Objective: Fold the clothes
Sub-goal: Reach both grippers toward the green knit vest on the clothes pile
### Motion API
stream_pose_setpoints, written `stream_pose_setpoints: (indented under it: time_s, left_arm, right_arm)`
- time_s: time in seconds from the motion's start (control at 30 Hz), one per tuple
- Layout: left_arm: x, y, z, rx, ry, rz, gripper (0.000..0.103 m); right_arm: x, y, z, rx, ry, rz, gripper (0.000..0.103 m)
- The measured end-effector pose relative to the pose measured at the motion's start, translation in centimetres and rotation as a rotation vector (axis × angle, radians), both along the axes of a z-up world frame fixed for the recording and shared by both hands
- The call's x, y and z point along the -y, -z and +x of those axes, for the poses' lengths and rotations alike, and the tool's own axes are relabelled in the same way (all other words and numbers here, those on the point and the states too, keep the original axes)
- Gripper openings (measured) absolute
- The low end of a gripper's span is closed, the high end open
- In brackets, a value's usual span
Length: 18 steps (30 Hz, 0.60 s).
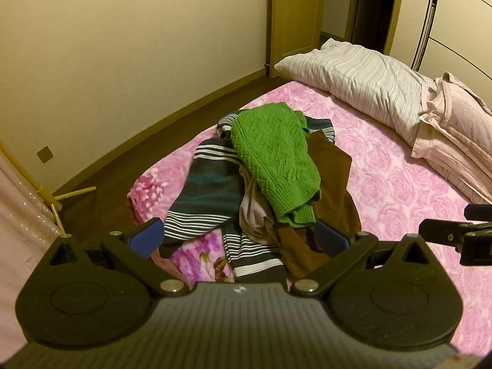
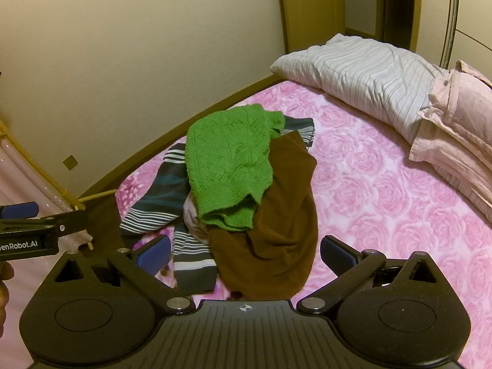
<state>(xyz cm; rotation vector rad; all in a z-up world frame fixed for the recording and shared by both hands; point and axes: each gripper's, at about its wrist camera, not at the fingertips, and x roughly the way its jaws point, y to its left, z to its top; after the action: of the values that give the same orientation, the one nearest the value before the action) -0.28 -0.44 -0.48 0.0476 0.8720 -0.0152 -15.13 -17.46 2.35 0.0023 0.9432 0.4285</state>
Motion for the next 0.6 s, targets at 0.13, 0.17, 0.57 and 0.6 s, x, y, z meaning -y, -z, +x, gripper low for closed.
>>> stream_pose_setpoints:
  time_s: [0.13, 0.17, 0.57, 0.6]
  left_arm:
    - [-0.02, 0.01, 0.09, -0.001, -0.001, -0.001, 0.102]
    - [0.00, 0.01, 0.10, -0.002, -0.001, 0.000, 0.102]
    - [0.42, 0.29, 0.02, -0.005, -0.009, 0.000, 0.102]
    - [0.49, 0.34, 0.00, -0.006, -0.012, -0.002, 0.102]
  right_arm:
    - [-0.01, 0.11, 0.30, -0.003, -0.002, 0.000, 0.101]
    - [0.04, 0.18, 0.40, -0.004, -0.003, 0.001, 0.101]
    - [0.35, 0.55, 0.82, -0.008, -0.012, 0.000, 0.101]
    - [0.48, 0.56, 0.87, -0.008, -0.014, -0.001, 0.101]
